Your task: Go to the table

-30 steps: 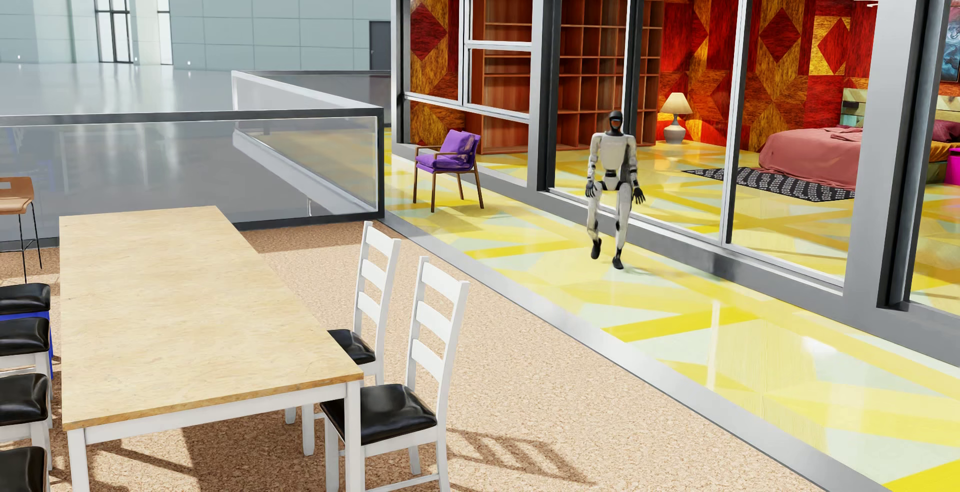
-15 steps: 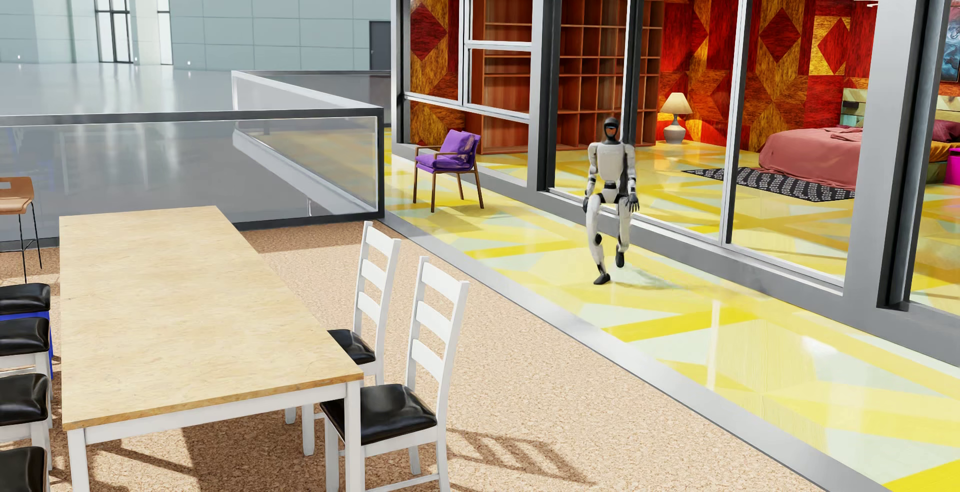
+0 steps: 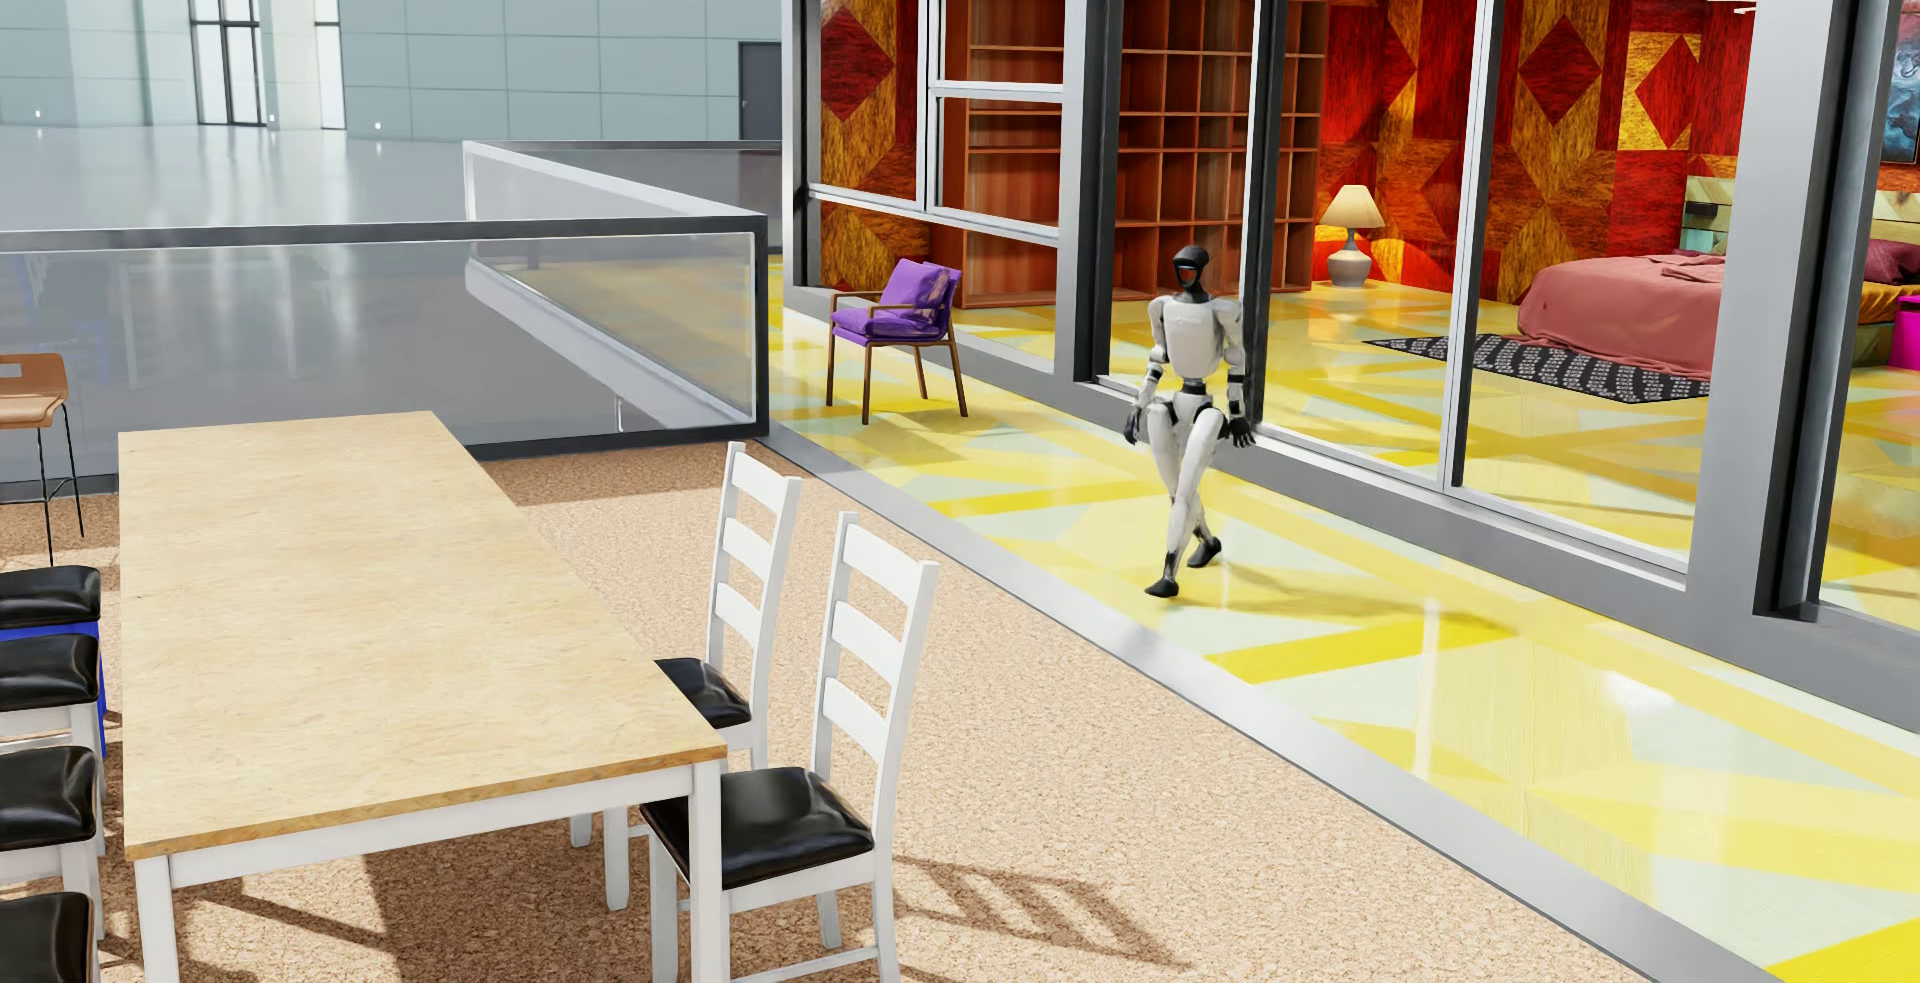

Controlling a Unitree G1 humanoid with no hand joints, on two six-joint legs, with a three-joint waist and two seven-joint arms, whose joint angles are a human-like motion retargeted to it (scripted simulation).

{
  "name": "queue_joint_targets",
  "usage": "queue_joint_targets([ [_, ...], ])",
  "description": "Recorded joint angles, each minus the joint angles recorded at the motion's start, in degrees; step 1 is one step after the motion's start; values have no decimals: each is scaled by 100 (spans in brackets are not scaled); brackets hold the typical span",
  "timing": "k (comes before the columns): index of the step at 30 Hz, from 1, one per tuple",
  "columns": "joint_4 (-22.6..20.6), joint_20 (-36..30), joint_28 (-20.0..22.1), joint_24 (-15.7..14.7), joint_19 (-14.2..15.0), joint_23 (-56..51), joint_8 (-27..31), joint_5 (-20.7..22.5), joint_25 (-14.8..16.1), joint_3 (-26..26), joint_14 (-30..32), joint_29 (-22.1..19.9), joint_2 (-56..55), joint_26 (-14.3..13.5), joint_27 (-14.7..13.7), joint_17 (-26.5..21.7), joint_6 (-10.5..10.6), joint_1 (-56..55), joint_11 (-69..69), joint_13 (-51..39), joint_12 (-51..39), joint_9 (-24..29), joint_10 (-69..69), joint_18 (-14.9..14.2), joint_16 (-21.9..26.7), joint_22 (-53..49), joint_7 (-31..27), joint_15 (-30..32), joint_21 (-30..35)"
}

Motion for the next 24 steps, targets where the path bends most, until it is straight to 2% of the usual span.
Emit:
queue_joint_targets([
  [1, 14, 87, 304, 102, -13, 328, 44, -75, -126, 38, 246, 130, 108, 185, 172, -32, -50, 34, 245, -121, -198, 23, 429, 350, 18, -113, 83, 280, 214],
  [2, 82, 193, 636, 142, 18, 734, 102, -183, -382, 86, 557, 344, 114, 397, 358, -76, -121, 146, 679, -279, -387, 38, 736, 505, 13, -225, 200, 730, 527],
  [3, 142, 307, 933, 93, 222, 1133, 109, -340, -744, 131, 477, 654, -59, 575, 506, -125, -211, 250, 1393, -433, -613, 49, 1082, 681, 7, -292, 355, 1305, 906],
  [4, 164, 406, 1108, -34, 622, 1412, 39, -569, -1148, 164, 146, 1023, -421, 681, 545, -179, -310, 408, 2381, -546, -908, 57, 1349, 765, 28, -287, 529, 1893, 1305],
  [5, 133, 452, 1135, -178, 855, 1500, -129, -915, -1470, 175, -153, 1336, -896, 709, 469, -225, -409, 673, 3451, -601, -1265, 57, 1427, 767, 106, -209, 698, 2420, 1615],
  [6, 64, 404, 1043, -240, 768, 1381, -373, -1379, -1587, 146, -378, 1490, -1400, 702, 352, -237, -509, 1001, 4337, -585, -1658, 47, 1364, 762, 258, -77, 840, 2709, 1711],
  [7, -34, 245, 949, -163, 606, 1056, -592, -1831, -1498, 67, -549, 1386, -1873, 628, 278, -229, -606, 1356, 4958, -474, -2064, 29, 1224, 748, 460, 85, 932, 2508, 1570],
  [9, -287, -241, 931, 228, 188, 159, -904, -2397, -1230, -189, -790, 755, -2705, 396, 144, -254, -749, 2098, 5446, -117, -2827, -17, 818, 712, 848, 245, 966, 2040, 1171],
  [10, -412, -470, 990, 335, 114, -277, -1027, -2499, -906, -334, -905, 506, -3069, 276, -35, -236, -788, 2437, 5340, 78, -3162, -43, 638, 695, 993, 172, 925, 2024, 892],
  [11, -517, -620, 1083, 283, 67, -673, -1127, -2473, -356, -467, -1041, 340, -3401, 168, -220, -174, -803, 2734, 5002, 260, -3469, -65, 512, 674, 1082, 28, 860, 1999, 535],
  [13, -685, -751, 1354, -233, 225, -1278, -1197, -2186, 776, -645, -1362, 201, -3929, 59, -366, -109, -788, 3244, 3661, 551, -4000, -80, 357, 625, 1145, -374, 727, 1928, 16],
  [14, -758, -787, 1503, -616, 344, -1473, -1179, -1998, 1072, -683, -1521, 102, -4048, 23, -340, -147, -774, 3487, 2597, 684, -4199, -77, 277, 598, 1145, -609, 672, 1973, -92],
  [15, -825, -839, 1633, -979, 509, -1571, -1118, -1798, 1154, -693, -1669, -22, -4048, 4, -250, -195, -757, 3718, 1279, 799, -4342, -76, 181, 574, 1141, -848, 615, 2096, -148],
  [17, -950, -955, 1765, -1558, 774, -1341, -1104, -1539, 888, -654, -1913, -103, -4038, -10, 90, -258, -721, 4159, -970, 903, -4428, -81, 10, 514, 1106, -1382, 504, 2128, -247],
  [18, -989, -1016, 1775, -1724, 956, -1046, -1393, -1540, 686, -603, -1981, -31, -4156, -8, 301, -254, -706, 4379, -1237, 906, -4321, -79, -15, 459, 1084, -1634, 498, 1925, -318],
  [19, -993, -1053, 1795, -1806, 857, -630, -1698, -1569, 500, -556, -2007, 98, -4268, 9, 567, -232, -687, 4608, -1008, 859, -4099, -76, 13, 392, 1074, -1870, 532, 1955, -396],
  [21, -890, -1091, 1806, -1843, 0, 217, -1860, -1612, 167, -547, -1764, 427, -4317, 100, 1075, -169, -606, 5061, -59, 807, -3455, -92, 260, 282, 973, -2067, 517, 2237, -546],
  [22, -753, -1116, 1766, -1822, -344, 446, -1959, -1668, -58, -567, -1423, 587, -4231, 180, 1177, -127, -548, 5177, 375, 921, -3134, -114, 555, 231, 884, -1913, 438, 2337, -551],
  [23, -557, -1090, 1674, -1792, -451, 527, -2074, -1708, -290, -590, -970, 656, -4141, 343, 1128, -64, -470, 5130, 822, 1112, -2842, -126, 1119, 164, 791, -1568, 354, 2156, -513],
  [24, -301, -983, 1530, -1776, -418, 539, -2168, -1672, -437, -612, -477, 607, -4019, 626, 969, 34, -373, 4863, 1190, 1328, -2574, -125, 2041, 17, 689, -1060, 275, 1780, -508],
])
